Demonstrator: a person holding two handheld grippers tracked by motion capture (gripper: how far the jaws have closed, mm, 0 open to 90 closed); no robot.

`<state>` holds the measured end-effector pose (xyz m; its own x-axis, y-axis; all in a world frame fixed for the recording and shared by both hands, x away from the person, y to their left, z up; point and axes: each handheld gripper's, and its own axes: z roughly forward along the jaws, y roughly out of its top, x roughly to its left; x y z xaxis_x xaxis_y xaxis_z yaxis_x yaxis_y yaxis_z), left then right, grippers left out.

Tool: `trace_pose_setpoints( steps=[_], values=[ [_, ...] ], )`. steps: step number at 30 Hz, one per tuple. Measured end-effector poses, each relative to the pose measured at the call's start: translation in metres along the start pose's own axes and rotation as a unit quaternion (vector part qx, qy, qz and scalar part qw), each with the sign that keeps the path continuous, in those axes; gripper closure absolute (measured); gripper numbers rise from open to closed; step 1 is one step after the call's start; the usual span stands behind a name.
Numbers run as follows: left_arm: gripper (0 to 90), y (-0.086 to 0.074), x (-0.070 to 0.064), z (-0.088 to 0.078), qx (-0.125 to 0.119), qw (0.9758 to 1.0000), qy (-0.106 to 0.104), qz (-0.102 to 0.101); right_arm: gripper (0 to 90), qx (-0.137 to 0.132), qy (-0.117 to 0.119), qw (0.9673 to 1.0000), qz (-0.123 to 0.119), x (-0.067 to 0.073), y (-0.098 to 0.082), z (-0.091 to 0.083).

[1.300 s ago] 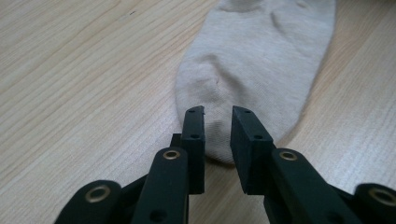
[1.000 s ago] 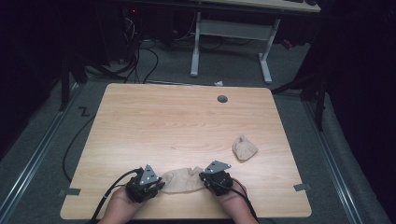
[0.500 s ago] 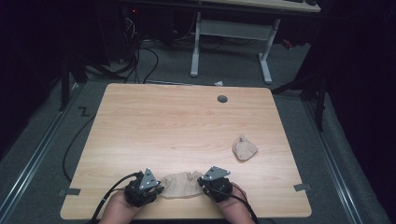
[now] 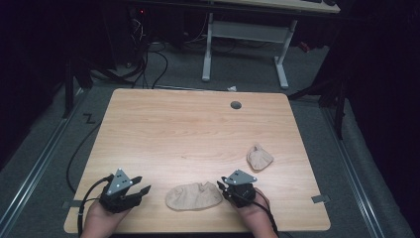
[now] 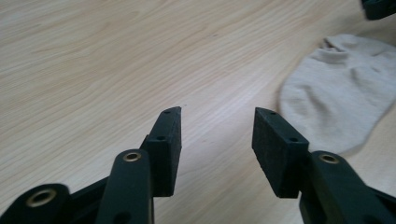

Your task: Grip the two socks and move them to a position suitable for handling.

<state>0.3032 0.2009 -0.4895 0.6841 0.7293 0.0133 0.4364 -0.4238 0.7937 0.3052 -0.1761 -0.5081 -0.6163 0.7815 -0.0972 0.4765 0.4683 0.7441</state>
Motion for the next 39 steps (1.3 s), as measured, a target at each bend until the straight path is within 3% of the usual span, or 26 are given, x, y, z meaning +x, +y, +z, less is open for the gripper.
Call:
trace_pose_setpoints(
  steps=[5, 6, 7, 13, 19, 25, 30, 39],
  values=[
    [48.4, -0.004, 0.010, 0.008, 0.005, 0.9998, 0.013, -0.014, 67.7, 0.001, -0.027, 0.9994, 0.022, -0.030, -0.001, -0.006],
    [47.7, -0.004, 0.010, 0.008, 0.005, 0.9998, 0.013, -0.014, 67.7, 0.001, -0.027, 0.9994, 0.022, -0.030, -0.001, -0.006],
    [47.6, -0.005, 0.011, 0.010, 0.010, 0.9997, 0.017, -0.014, 66.4, 0.010, -0.045, 0.9985, 0.029, -0.045, -0.002, -0.008],
    [46.7, -0.005, 0.009, 0.013, 0.013, 0.9997, 0.018, -0.006, 62.8, 0.023, -0.093, 0.9937, 0.058, -0.087, -0.002, -0.014],
    [46.1, -0.005, 0.009, 0.015, 0.020, 0.9997, 0.015, -0.003, 60.6, 0.037, -0.123, 0.9891, 0.073, -0.115, 0.002, -0.016],
    [46.2, -0.005, 0.009, 0.016, 0.021, 0.9996, 0.016, -0.004, 57.8, 0.042, -0.123, 0.9881, 0.082, -0.121, 0.003, -0.016],
    [46.2, -0.005, 0.009, 0.017, 0.021, 0.9997, 0.015, -0.004, 52.4, 0.057, -0.104, 0.9904, 0.070, -0.113, -0.004, -0.007],
    [46.3, -0.005, 0.007, 0.018, 0.024, 0.9996, 0.012, 0.000, 52.2, 0.080, -0.112, 0.9883, 0.066, -0.112, -0.009, 0.005]
  ],
)
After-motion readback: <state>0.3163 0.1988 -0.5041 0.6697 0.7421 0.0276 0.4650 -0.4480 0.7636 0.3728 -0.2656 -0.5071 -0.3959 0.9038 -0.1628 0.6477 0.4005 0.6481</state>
